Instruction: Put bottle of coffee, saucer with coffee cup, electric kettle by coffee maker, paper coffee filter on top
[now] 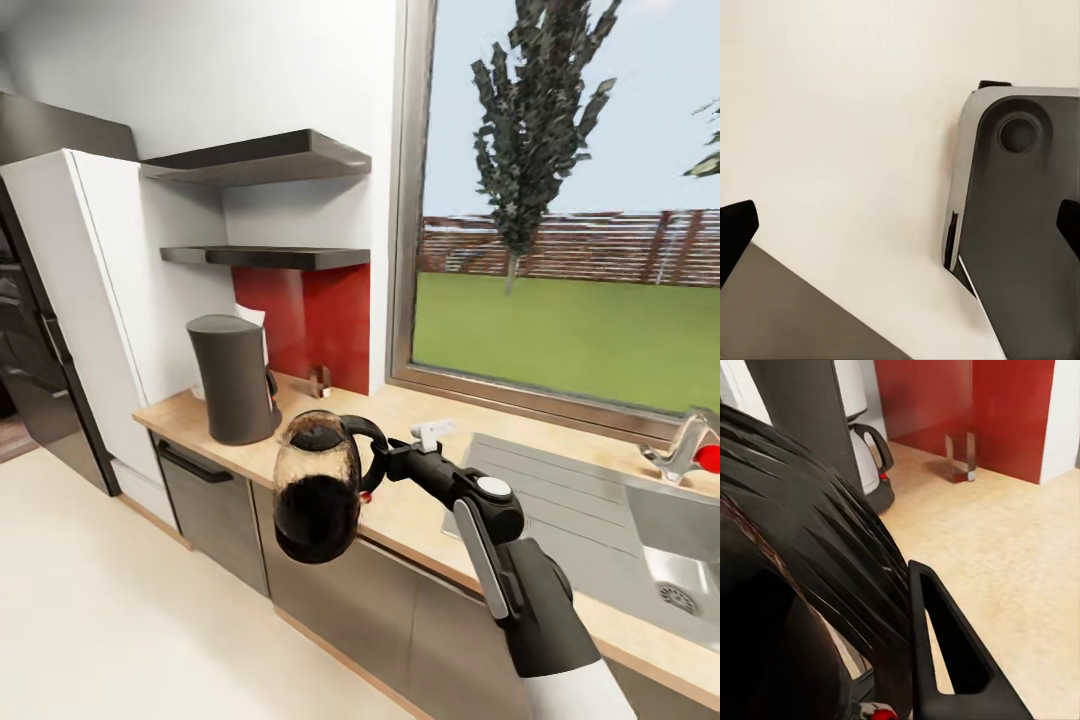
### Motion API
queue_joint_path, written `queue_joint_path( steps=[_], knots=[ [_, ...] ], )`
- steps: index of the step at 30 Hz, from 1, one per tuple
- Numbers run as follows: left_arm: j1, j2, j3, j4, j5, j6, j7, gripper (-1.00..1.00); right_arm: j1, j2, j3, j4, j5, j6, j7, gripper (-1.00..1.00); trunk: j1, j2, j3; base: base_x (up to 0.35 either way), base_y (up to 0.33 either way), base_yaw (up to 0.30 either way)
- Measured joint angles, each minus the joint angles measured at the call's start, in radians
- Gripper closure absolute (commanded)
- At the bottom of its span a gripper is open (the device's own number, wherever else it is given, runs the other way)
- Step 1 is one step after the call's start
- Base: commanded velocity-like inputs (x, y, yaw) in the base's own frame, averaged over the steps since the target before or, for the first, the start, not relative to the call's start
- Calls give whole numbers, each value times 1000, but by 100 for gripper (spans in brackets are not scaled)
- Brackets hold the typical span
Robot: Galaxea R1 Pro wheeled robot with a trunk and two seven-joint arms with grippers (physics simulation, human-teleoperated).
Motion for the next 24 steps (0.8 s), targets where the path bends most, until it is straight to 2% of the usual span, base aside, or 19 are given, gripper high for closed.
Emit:
queue_joint_path(
  steps=[2,3,4,6,21,24],
  knots=[
    [0,0,0,0,0,-1,0,-100,0,0,-2,0,2,0,-9,100,0,0,0,124,338,0],
    [0,0,0,0,0,-1,0,-100,0,0,-2,0,2,1,-53,100,0,0,0,133,338,0],
    [0,0,0,0,0,-1,0,-100,0,0,-2,0,12,0,-75,100,0,0,0,136,338,0],
    [0,0,0,0,0,-1,-1,-100,0,1,1,1,1,1,-113,100,0,0,0,140,337,0],
    [0,0,0,0,0,-2,-2,-100,0,0,-4,1,1,0,-139,100,0,0,0,153,333,0],
    [0,0,0,0,0,-2,-2,-100,0,1,-3,0,6,0,-201,100,0,0,0,199,298,0]
  ],
)
